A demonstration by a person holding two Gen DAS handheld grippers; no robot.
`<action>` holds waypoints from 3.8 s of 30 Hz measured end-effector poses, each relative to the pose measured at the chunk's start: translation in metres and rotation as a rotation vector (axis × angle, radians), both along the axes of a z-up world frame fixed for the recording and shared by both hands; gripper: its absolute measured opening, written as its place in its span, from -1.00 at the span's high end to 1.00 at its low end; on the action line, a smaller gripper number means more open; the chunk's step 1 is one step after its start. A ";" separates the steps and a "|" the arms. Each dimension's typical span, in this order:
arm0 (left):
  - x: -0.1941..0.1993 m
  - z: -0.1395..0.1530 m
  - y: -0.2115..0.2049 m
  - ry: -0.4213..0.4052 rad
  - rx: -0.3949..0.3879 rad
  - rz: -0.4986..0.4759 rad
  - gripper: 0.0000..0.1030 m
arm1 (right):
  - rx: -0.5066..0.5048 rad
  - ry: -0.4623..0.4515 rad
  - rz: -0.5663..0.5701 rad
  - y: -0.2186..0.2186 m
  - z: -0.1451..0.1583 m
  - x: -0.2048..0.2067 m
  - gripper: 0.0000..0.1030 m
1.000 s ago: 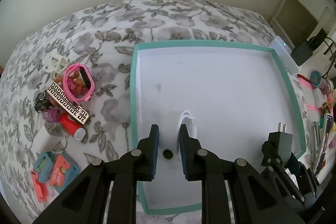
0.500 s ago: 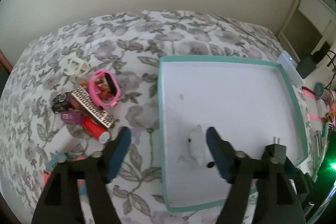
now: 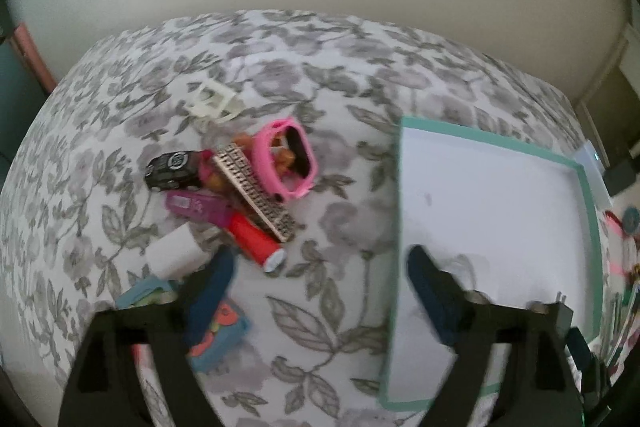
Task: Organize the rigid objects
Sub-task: 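Open the left tool to drop the cable while the right tool releases the charger, then move both open tools back from the tray to the pile, then grasp the pink-and-blue cardboard knife with the left tool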
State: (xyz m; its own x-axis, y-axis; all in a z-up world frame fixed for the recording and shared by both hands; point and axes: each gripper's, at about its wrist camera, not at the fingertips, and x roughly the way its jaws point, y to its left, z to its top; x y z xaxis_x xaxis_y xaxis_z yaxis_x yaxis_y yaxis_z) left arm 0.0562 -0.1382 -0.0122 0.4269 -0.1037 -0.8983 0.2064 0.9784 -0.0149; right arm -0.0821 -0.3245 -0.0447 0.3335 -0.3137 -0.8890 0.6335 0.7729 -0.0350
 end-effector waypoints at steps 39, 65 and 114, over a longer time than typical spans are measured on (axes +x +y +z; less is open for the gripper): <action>0.038 0.106 0.163 -0.231 -0.077 0.157 -0.90 | 0.044 -0.203 0.228 0.095 0.071 0.047 -1.00; -0.007 -0.048 0.257 0.068 0.066 0.316 -0.89 | 0.223 -0.009 0.491 0.215 -0.015 0.092 -1.00; 0.008 -0.064 0.151 -0.038 0.325 -0.255 -0.89 | 0.289 0.045 0.487 0.198 -0.025 0.096 -0.56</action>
State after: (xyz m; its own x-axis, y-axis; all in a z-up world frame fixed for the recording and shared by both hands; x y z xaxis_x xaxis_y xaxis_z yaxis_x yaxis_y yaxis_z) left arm 0.0639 0.0123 -0.0758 0.4576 0.0762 -0.8859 0.4375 0.8481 0.2989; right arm 0.0134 -0.1266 -0.0700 0.3387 0.1249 -0.9326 0.2039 0.9578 0.2024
